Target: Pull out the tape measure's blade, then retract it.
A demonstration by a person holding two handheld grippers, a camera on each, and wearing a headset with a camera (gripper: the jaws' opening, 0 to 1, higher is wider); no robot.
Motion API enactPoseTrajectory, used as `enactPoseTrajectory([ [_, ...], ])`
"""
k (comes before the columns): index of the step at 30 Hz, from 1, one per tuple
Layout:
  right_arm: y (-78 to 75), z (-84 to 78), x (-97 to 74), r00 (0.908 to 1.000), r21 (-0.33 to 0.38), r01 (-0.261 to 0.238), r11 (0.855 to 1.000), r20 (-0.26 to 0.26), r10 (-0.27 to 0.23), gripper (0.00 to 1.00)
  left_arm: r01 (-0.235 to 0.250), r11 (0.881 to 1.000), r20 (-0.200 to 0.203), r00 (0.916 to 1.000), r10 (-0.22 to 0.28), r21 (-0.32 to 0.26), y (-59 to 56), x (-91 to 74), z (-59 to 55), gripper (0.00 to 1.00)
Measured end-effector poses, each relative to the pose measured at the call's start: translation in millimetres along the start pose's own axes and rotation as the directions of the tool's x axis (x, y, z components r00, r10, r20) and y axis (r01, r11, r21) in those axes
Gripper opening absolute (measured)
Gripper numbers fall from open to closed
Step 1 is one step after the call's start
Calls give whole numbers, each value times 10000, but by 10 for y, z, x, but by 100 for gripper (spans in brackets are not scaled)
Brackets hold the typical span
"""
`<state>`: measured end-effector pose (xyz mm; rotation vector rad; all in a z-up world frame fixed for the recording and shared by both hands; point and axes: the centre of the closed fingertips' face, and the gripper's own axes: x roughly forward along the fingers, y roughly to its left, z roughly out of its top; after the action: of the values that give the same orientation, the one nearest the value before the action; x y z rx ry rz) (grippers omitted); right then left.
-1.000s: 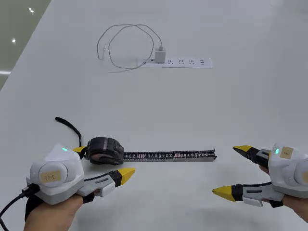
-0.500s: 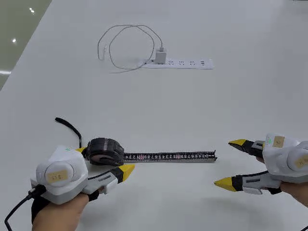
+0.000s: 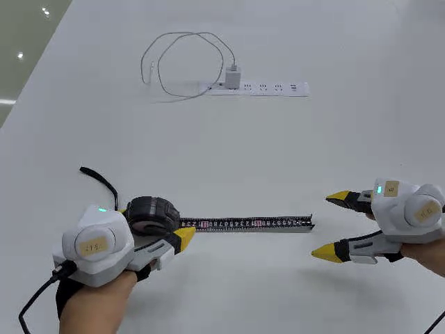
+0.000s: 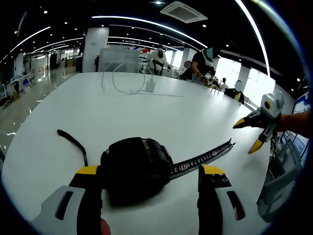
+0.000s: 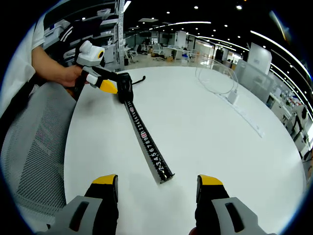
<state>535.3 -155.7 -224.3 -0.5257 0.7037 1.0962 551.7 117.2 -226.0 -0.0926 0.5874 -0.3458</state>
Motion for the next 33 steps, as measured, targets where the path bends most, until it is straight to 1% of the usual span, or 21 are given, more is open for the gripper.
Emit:
enactPoseTrajectory([
  [2,-25,-1,14,10000,-72,-57,10000,-59,57,60,-69,9999,28,10000,69,-137,12,13,2,76],
  [10,-43,8,62,9990,-456,-342,9984,-294,329,55,-447,9983,27,9990,449,-371,43,48,7,73],
  [14,-46,13,76,9983,-629,-448,9970,-391,424,52,-718,9964,11,9974,719,-448,78,63,8,71],
  [15,-50,13,81,9982,-652,-468,9968,-405,442,52,-765,9956,11,9971,767,-549,83,68,8,70],
  [17,-54,7,87,9978,-688,-515,9963,-457,485,51,-863,9949,-32,9963,862,-530,93,76,2,69],
  [21,-56,-8,101,9969,-782,-619,9950,-524,579,48,-967,9923,6,9953,971,-769,119,85,7,67],
  [33,-59,-9,142,9938,-1063,-903,9902,-744,826,43,-1246,9871,-73,9922,1245,-1004,163,104,-9,63],
])
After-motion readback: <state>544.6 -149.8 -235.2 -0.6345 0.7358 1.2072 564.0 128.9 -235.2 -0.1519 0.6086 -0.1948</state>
